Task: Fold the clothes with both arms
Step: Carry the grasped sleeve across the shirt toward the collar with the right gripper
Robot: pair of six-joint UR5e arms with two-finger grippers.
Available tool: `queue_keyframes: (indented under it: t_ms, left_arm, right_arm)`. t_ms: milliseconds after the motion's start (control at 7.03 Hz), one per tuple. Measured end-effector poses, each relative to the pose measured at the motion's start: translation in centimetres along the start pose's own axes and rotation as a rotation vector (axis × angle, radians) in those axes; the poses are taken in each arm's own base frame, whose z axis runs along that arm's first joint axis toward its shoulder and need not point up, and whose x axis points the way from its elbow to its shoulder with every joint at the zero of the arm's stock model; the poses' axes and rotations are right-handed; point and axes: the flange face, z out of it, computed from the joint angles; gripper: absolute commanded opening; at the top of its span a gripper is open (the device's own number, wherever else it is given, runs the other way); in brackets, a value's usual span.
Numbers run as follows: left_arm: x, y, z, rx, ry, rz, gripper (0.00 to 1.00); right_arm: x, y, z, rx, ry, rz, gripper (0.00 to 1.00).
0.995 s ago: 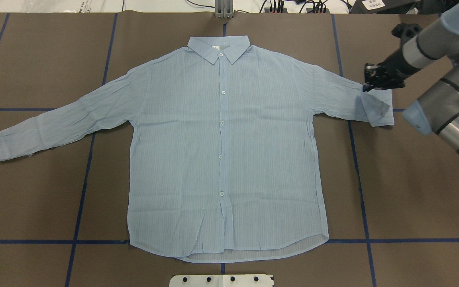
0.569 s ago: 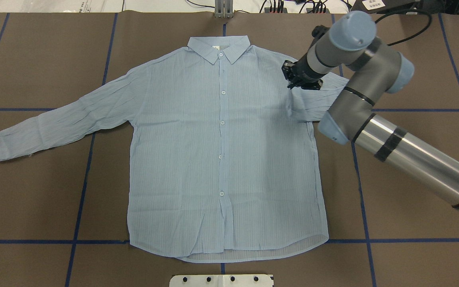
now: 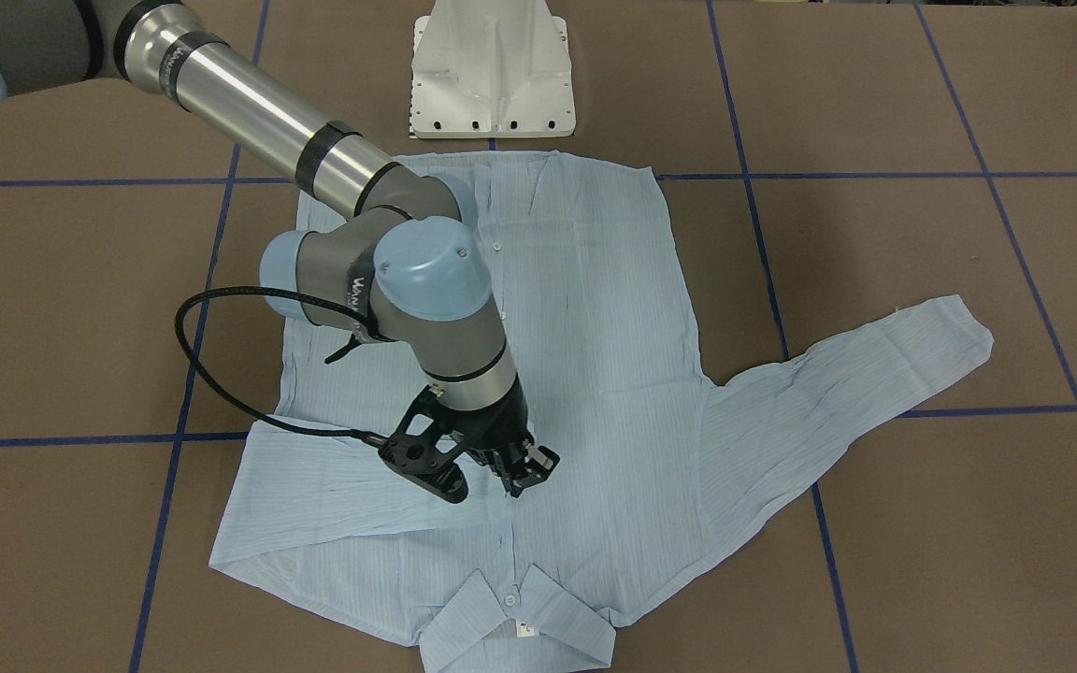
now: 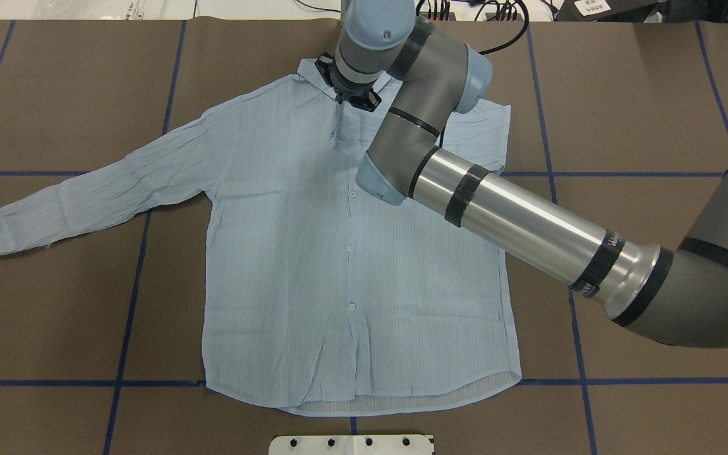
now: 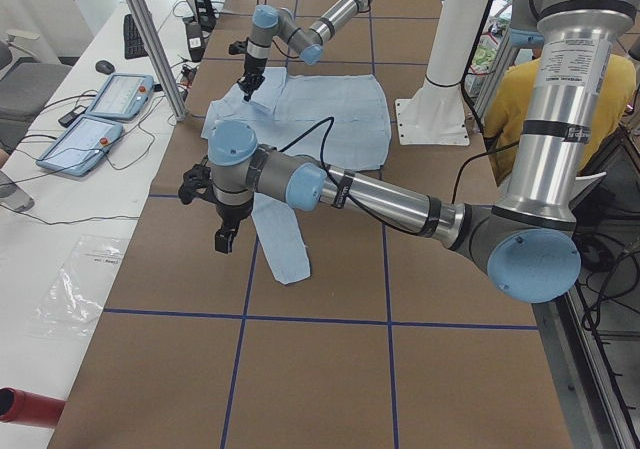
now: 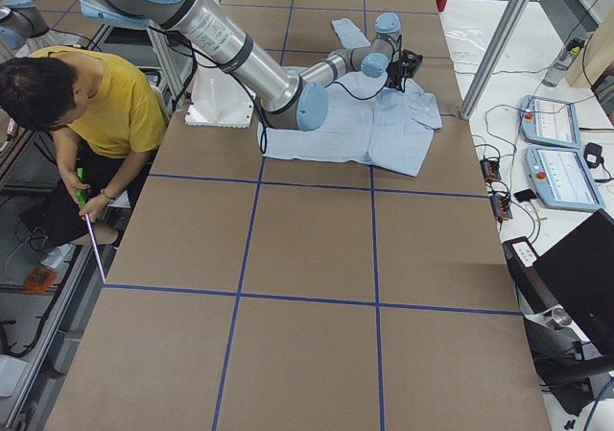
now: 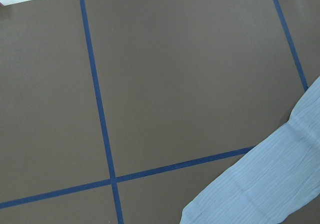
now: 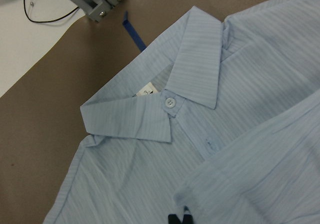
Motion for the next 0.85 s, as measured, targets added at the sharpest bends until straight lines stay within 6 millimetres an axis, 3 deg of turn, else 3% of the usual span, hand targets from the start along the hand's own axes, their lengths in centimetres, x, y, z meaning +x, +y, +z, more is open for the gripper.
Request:
queue_keyframes:
  t_ms: [284, 427, 569, 853]
  left_arm:
    - [0.0, 0.0, 0.0, 0.0, -0.001, 0.001, 1.0]
    - [0.0, 0.0, 0.0, -0.001, 0.0, 0.002, 1.0]
    - [0.1, 0.0, 0.0, 0.002, 0.0, 0.004, 1.0]
    - [0.3, -0.1, 0.0, 0.024, 0.002, 0.03, 1.0]
  right_arm:
    - [-2.0, 3.0, 0.1, 0.022, -0.018, -0.007, 0.0]
    - [-2.6, 4.2, 0.3, 0.028, -0.021, -0.013, 0.38]
    - [-2.6, 5.5, 0.9, 0.034, -0.017, -0.02, 0.99]
    - [-2.9, 8.7, 1.6, 0.035, -0.019, -0.022, 1.0]
